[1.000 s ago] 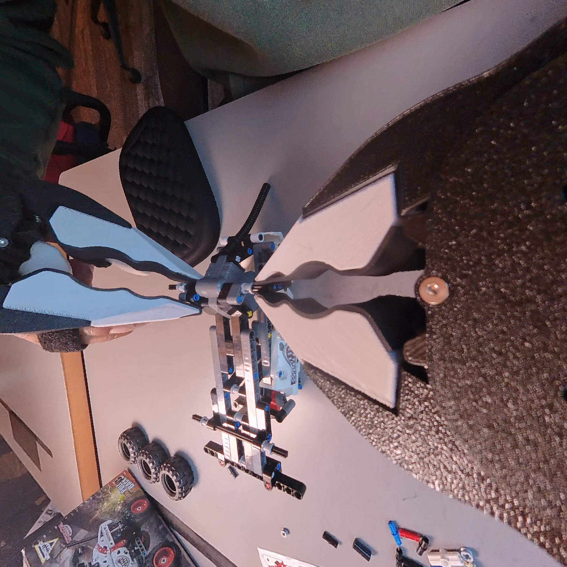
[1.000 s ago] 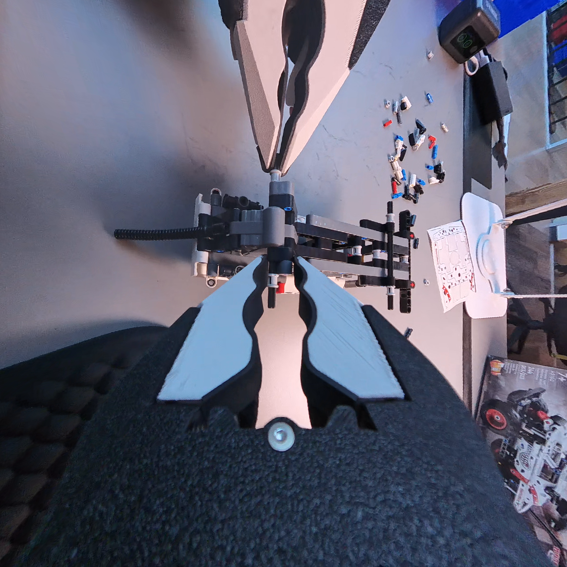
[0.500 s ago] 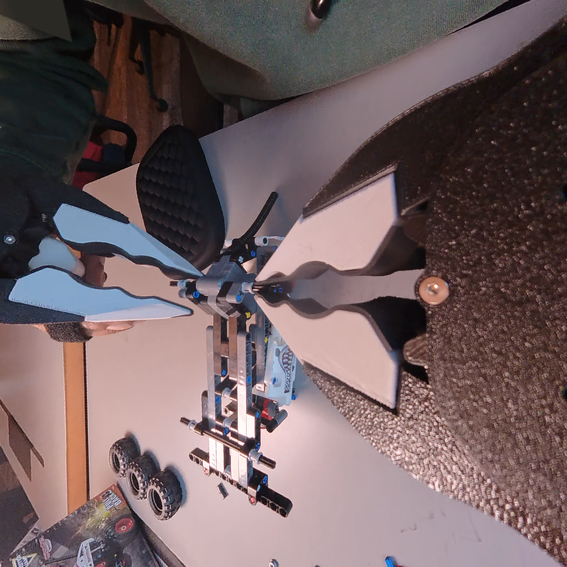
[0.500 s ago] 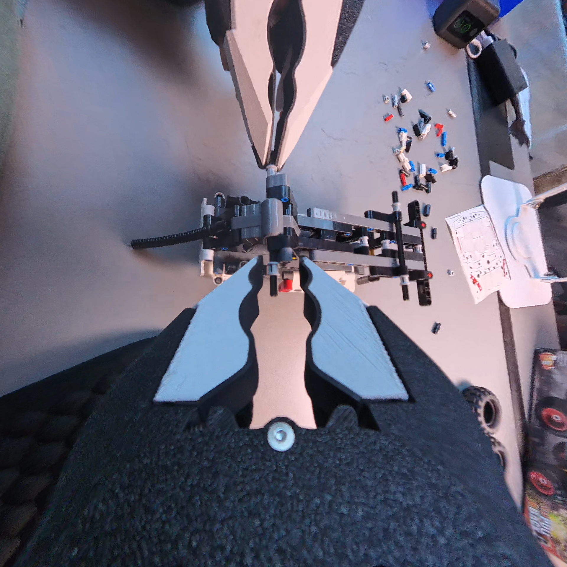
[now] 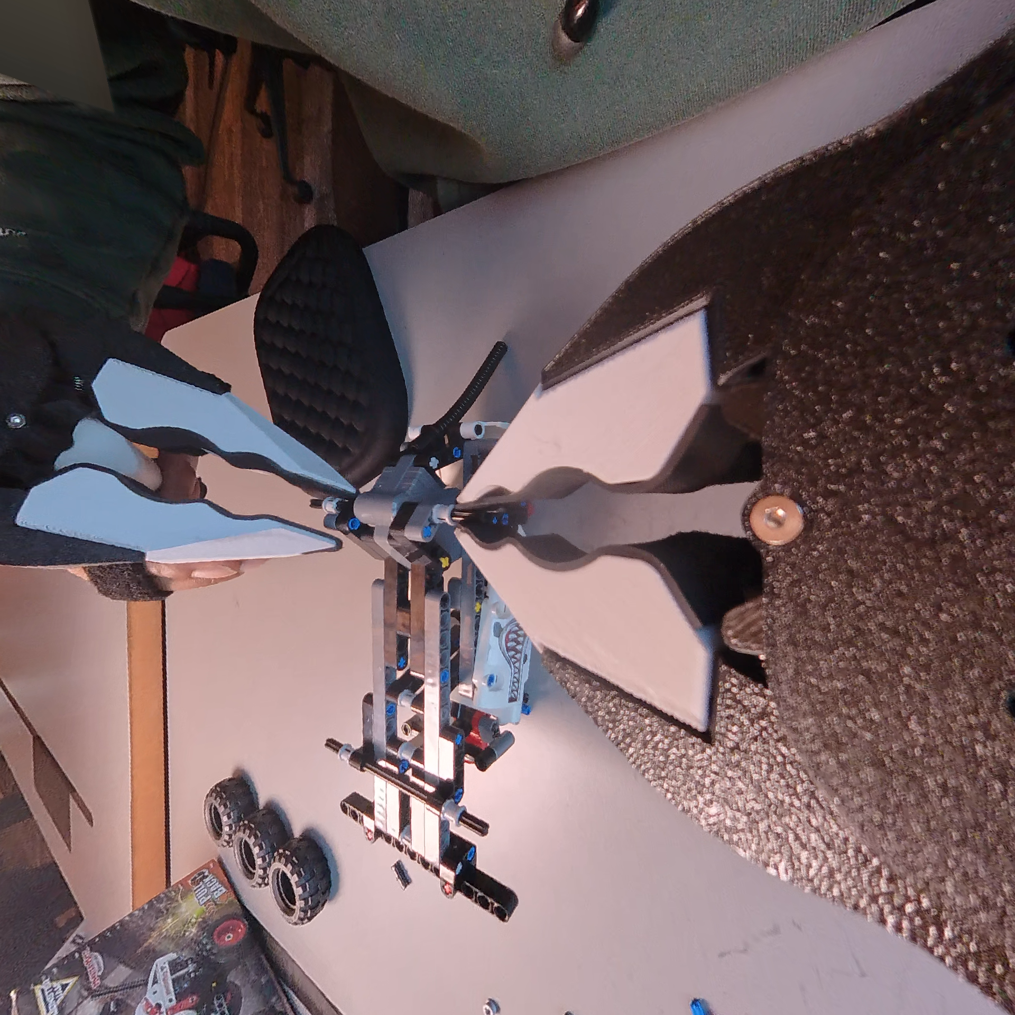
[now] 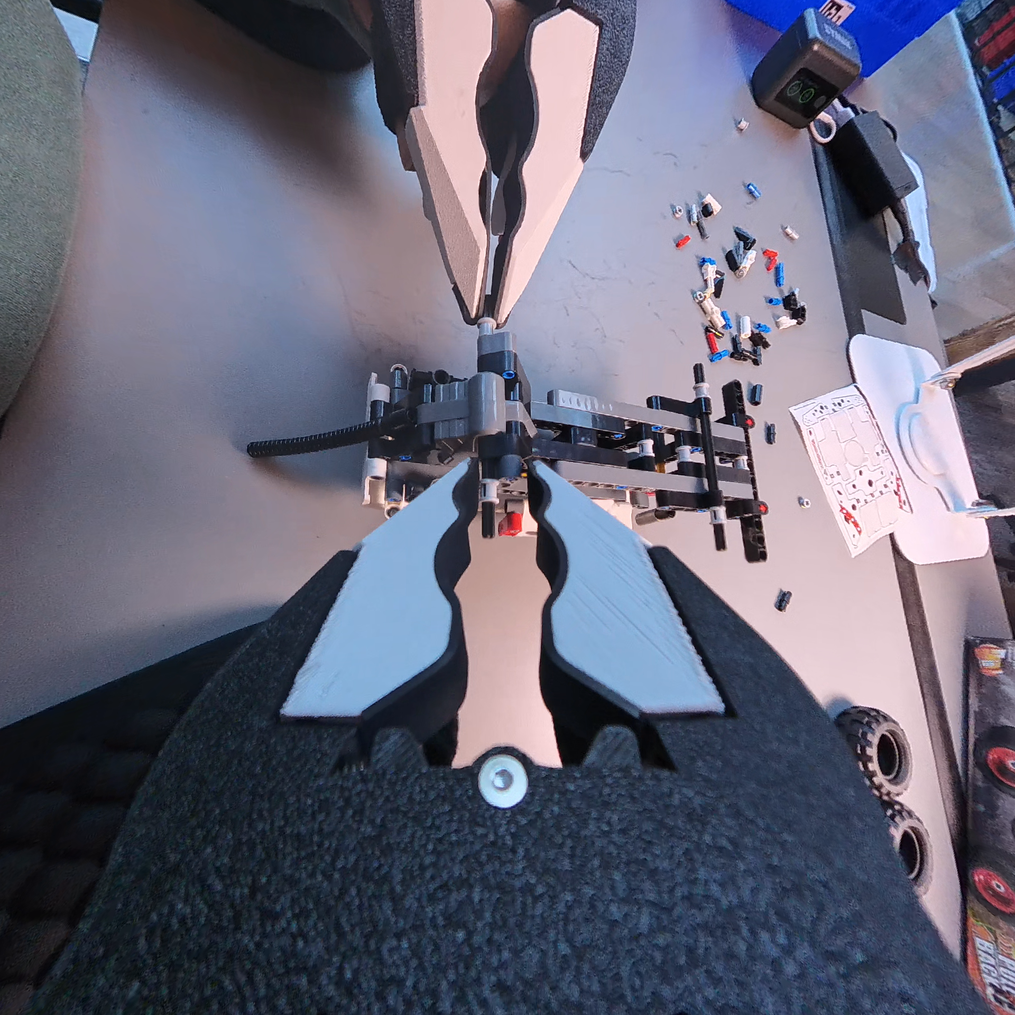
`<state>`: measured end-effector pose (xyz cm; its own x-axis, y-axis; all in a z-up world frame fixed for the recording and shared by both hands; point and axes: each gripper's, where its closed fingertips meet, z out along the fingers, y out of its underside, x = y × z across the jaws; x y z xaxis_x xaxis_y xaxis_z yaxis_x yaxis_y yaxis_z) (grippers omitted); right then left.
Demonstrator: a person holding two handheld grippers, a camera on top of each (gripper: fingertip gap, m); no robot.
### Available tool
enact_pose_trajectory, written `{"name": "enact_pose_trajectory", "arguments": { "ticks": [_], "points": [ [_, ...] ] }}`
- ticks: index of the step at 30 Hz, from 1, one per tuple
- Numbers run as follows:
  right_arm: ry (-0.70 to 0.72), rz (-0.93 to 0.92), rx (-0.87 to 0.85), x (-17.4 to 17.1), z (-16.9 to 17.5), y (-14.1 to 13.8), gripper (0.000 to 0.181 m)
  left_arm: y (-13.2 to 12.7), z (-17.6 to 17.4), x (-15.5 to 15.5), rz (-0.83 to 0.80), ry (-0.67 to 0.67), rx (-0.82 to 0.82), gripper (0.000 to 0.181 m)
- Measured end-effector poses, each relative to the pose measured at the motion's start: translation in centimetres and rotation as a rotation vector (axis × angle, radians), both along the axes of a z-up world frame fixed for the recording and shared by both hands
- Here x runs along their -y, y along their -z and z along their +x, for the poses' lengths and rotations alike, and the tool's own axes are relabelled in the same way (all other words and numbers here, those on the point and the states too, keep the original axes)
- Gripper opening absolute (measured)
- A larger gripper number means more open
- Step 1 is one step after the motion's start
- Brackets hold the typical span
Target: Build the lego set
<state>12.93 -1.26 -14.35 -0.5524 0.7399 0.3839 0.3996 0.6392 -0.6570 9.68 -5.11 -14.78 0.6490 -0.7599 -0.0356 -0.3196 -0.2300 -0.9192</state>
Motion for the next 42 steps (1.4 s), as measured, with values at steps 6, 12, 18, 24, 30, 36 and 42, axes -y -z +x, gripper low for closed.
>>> {"name": "enact_pose_trajectory", "arguments": {
  "ticks": [6, 12, 18, 24, 30, 36, 42],
  "points": [
    [0.029, 0.002, -0.024, -0.2, 0.7, 0.0, 0.020, 0.1, -0.3, 0.1, 0.023, 0.007, -0.018, 0.004],
    [0.051, -0.072, -0.094, -0.3, 1.4, -0.1, 0.020, 0.0, -0.9, 0.2, 0.042, 0.024, 0.000, 0.004],
    [0.032, -0.160, -0.143, -0.3, 1.8, 0.2, 0.019, 0.0, -1.7, 0.2, 0.045, 0.036, 0.041, 0.005],
    [0.040, -0.234, -0.182, -2.5, 1.6, 0.9, 0.019, 0.0, -3.1, -0.2, 0.025, 0.012, 0.114, 0.007],
    [0.011, -0.272, -0.209, -2.9, 0.7, 1.2, 0.018, 0.0, -3.7, -0.5, 0.009, -0.009, 0.149, 0.007],
    [-0.013, -0.316, -0.228, -2.2, 0.9, 0.9, 0.017, 0.0, -3.7, -0.6, 0.000, -0.013, 0.158, 0.007],
    [-0.029, -0.365, -0.231, -0.9, 1.0, -0.3, 0.018, 0.0, -3.3, -0.4, -0.010, 0.005, 0.144, 0.006]
  ]
}}
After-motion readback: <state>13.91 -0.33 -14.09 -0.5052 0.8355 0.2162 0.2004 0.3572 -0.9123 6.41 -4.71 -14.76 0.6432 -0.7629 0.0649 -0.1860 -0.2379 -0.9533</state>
